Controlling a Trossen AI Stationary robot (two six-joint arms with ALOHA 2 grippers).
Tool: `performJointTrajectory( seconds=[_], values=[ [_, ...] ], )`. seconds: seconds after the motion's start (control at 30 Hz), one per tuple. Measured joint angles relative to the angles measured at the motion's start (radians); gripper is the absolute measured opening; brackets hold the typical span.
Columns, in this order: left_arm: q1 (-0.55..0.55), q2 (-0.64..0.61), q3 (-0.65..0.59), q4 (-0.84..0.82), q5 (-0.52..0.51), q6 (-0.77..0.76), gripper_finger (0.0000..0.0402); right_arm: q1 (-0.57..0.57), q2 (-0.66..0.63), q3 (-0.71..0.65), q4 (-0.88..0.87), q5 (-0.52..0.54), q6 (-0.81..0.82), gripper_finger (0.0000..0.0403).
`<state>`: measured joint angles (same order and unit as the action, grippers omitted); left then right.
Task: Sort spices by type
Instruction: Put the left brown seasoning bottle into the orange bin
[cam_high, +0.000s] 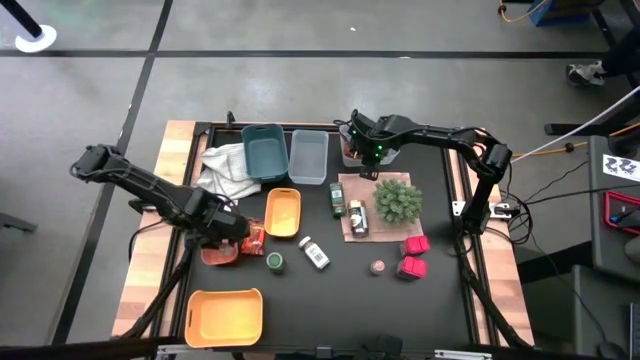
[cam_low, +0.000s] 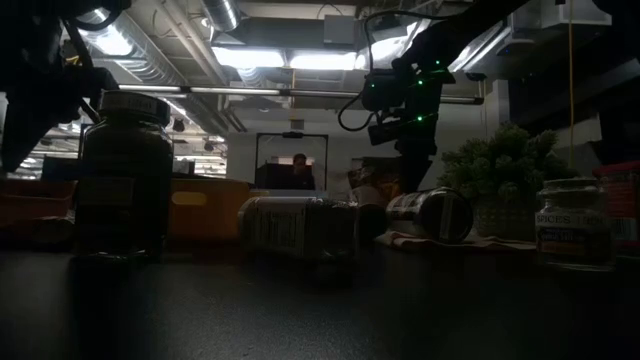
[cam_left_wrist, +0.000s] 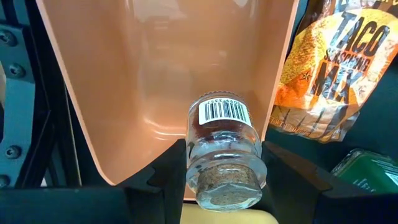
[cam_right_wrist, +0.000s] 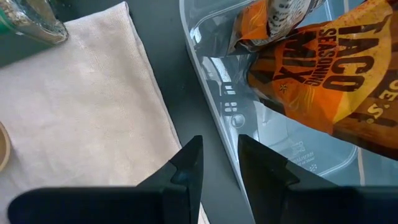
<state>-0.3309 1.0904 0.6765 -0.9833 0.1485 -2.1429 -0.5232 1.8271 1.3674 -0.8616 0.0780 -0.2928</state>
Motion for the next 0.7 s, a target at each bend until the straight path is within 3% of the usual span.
performJointTrajectory(
  seconds=[0.7],
  values=[
    [0.000, 0.000, 0.000, -0.002, -0.008, 0.028, 0.0169, 0.000, 0.000, 0.000, 0.000, 0.000, 0.000, 0.0101]
  ],
)
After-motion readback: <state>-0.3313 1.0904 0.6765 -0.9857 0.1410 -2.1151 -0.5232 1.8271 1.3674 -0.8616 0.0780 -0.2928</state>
